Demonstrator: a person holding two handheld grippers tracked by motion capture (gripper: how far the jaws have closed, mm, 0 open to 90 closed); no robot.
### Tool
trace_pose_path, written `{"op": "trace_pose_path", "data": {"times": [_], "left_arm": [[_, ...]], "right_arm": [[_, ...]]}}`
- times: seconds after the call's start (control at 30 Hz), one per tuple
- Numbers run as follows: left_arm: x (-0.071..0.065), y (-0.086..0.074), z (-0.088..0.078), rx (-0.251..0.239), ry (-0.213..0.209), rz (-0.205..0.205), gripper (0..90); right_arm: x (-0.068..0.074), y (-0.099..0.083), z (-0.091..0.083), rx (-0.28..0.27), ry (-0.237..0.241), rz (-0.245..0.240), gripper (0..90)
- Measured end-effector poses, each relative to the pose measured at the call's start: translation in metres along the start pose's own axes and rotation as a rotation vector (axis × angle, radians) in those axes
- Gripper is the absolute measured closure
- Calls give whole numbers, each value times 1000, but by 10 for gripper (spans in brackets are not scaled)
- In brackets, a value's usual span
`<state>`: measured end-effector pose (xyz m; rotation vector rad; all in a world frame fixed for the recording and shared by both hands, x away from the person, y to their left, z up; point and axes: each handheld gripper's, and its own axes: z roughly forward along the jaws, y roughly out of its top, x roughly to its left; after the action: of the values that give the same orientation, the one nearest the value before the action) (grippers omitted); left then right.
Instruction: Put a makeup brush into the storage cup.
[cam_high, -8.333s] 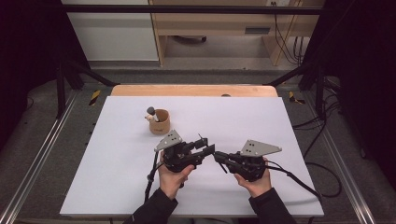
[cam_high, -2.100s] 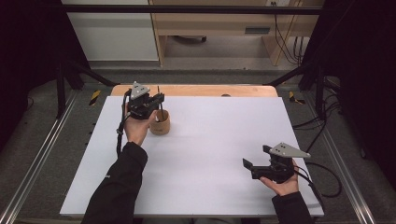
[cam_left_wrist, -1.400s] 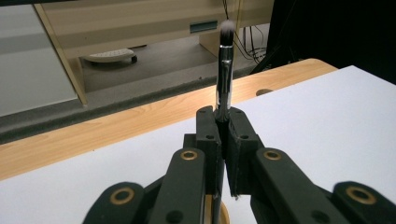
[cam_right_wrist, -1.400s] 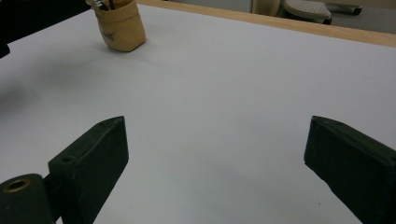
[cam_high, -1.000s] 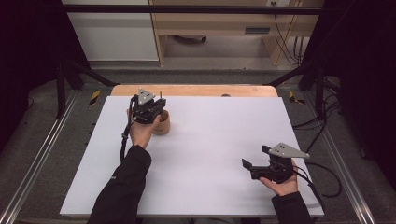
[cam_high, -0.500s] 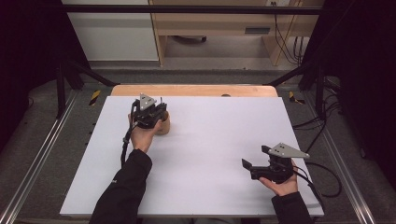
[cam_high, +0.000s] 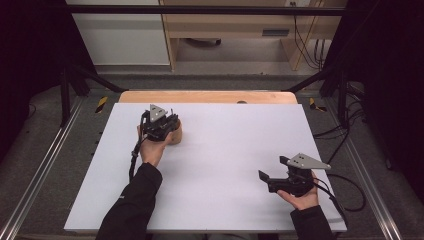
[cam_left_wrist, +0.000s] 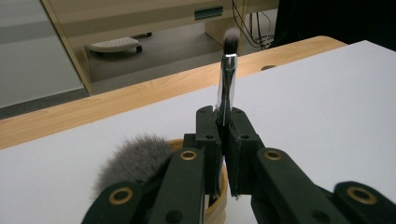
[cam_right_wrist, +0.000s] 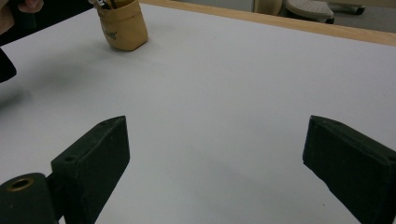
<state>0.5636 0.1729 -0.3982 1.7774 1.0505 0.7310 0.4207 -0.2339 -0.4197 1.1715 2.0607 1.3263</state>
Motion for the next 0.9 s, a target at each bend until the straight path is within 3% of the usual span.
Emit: {"op": "trace_pose_path", "data": {"times": [0.3, 0.47, 0.73, 0.9], "left_arm": [[-1, -1, 2, 11, 11, 6, 844], [-2, -1, -1, 15, 0, 4, 781], [-3, -1, -17, -8, -49, -19, 691], [-4, 2, -33, -46, -60, -11, 620]], "right_arm": [[1, 0, 0, 2, 2, 4, 79], [0, 0, 0, -1, 3, 2, 79], [0, 1, -2, -8, 1, 4, 78], [0, 2, -3, -11, 0, 1, 77]]}}
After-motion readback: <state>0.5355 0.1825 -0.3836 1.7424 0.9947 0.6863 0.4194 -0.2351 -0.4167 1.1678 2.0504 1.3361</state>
